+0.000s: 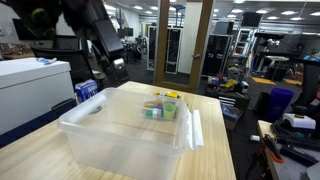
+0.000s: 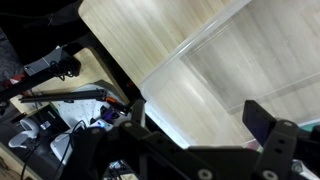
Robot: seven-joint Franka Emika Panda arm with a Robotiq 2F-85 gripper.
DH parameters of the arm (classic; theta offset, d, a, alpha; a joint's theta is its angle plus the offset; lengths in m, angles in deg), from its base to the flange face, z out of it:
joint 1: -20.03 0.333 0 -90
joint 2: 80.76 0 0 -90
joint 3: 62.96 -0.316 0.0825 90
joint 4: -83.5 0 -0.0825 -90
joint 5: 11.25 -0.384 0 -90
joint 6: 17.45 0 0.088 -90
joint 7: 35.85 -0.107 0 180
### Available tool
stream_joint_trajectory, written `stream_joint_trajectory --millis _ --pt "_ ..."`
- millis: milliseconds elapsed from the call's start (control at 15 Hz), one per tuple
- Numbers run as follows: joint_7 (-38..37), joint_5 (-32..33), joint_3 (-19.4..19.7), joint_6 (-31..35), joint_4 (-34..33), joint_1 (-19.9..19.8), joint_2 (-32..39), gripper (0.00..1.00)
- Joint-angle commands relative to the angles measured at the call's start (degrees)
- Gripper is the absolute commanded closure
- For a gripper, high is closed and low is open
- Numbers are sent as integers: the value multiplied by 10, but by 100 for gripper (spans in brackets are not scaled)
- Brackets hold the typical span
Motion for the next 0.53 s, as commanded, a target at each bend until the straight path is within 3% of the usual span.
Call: stream_joint_trajectory --millis 0,133,467 --pt "-6 6 -9 -21 69 -4 -85 0" --pt "6 13 -11 -15 100 -6 -124 0" --pt "181 85 -25 -55 183 -21 -205 0"
